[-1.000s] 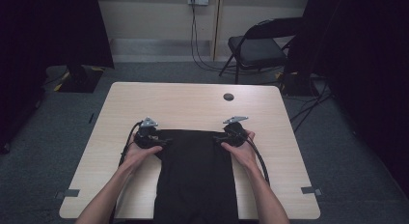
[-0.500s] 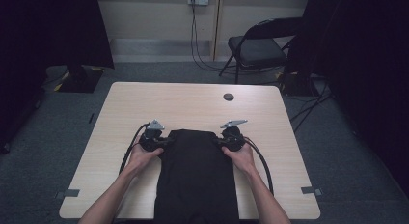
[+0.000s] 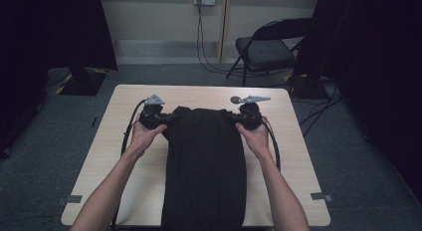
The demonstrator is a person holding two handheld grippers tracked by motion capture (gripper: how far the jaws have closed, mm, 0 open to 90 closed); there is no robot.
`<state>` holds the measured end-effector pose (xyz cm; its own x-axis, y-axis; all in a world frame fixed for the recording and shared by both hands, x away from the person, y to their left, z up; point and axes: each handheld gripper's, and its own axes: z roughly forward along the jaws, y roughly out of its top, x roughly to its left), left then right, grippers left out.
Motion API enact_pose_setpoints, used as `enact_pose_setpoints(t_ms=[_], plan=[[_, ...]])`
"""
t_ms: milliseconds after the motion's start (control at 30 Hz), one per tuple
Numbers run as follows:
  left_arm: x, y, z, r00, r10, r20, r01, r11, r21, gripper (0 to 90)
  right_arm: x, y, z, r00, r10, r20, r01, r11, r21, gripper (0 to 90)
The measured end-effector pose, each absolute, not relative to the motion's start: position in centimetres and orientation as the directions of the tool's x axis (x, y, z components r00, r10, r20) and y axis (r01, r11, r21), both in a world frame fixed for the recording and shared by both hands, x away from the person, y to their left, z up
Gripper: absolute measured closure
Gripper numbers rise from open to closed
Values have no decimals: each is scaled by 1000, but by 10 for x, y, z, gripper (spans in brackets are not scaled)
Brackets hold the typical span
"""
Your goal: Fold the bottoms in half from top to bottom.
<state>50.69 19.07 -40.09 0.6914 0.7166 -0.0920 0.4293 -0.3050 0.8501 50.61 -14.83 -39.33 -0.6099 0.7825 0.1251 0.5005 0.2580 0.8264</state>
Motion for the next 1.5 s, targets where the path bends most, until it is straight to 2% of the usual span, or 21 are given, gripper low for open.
enact_pose_setpoints(t_ms=[100,200,233,367,433,600,767,833,933,1033,1100,1200,1267,1367,1433,1500], plan=[[512,188,-376,683,728,-52,389,-303,870,871,511,-151,-363,-606,790,96,462,251,851,874],[516,189,-351,672,736,-83,356,-223,907,871,514,-154,-337,-584,808,74,424,226,877,874],[516,187,-341,676,735,-46,331,-248,911,871,515,-154,-331,-581,811,73,419,220,881,874],[512,186,-332,685,729,-14,296,-261,919,870,511,-155,-315,-568,822,34,387,230,893,874],[509,189,-336,687,725,-46,307,-232,923,870,509,-156,-318,-569,821,49,391,218,894,873],[486,196,-346,718,696,-23,293,-272,917,869,491,-154,-332,-619,781,86,385,206,900,873],[443,206,-347,750,661,-10,270,-293,917,866,454,-159,-333,-683,726,81,357,234,904,870],[424,208,-347,774,633,-8,243,-285,927,865,441,-162,-337,-728,677,108,368,253,895,865],[397,205,-350,810,587,9,217,-313,925,863,416,-166,-345,-749,653,110,362,266,893,862],[375,202,-363,832,554,-29,249,-326,912,860,394,-170,-353,-760,638,126,370,265,891,863],[362,201,-373,851,523,-46,259,-342,903,856,381,-171,-364,-768,632,105,376,312,872,863],[346,202,-391,870,481,-108,295,-332,896,852,362,-177,-381,-777,609,159,407,294,865,862],[337,201,-408,884,452,-119,307,-370,877,848,351,-179,-395,-780,602,170,421,303,855,859],[327,200,-429,887,439,-145,343,-414,843,819,335,-183,-422,-777,597,197,463,331,822,833],[324,202,-432,884,437,-167,357,-400,844,753,329,-186,-430,-778,592,210,481,348,805,802],[322,203,-424,884,443,-150,338,-383,860,685,322,-189,-431,-769,612,186,484,366,795,689]])
